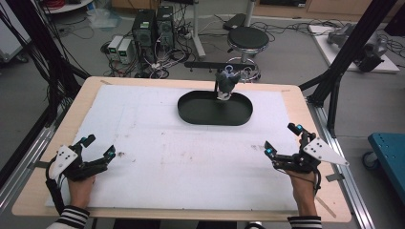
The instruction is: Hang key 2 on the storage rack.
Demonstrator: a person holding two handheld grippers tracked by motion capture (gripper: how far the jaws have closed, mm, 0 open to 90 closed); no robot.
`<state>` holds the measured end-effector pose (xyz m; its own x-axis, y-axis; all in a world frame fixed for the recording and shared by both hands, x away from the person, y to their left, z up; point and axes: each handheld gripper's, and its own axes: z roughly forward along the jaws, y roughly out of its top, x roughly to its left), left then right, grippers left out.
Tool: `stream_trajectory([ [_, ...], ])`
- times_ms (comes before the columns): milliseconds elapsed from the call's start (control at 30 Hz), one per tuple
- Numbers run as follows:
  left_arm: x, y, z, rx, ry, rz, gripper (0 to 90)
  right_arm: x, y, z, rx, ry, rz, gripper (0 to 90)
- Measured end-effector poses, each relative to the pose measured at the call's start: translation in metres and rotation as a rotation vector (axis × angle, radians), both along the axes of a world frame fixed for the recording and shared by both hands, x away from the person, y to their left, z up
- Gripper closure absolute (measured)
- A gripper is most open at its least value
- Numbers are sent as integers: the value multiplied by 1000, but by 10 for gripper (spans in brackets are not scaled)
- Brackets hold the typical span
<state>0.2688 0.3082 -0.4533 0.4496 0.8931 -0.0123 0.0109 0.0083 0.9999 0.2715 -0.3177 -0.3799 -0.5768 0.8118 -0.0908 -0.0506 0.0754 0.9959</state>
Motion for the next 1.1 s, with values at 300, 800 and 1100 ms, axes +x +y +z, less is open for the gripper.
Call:
stream_trajectory([
  [300, 0, 0, 0, 4, -1, 1, 140, -12, -4, -39, 43, -30, -45, 6],
  [800, -1, -1, 0, 5, -2, 0, 139, -6, 2, -68, 33, -10, -50, 6],
  [1100, -1, 0, 0, -1, -12, 0, 139, -3, 1, -73, 49, 17, -54, 6],
])
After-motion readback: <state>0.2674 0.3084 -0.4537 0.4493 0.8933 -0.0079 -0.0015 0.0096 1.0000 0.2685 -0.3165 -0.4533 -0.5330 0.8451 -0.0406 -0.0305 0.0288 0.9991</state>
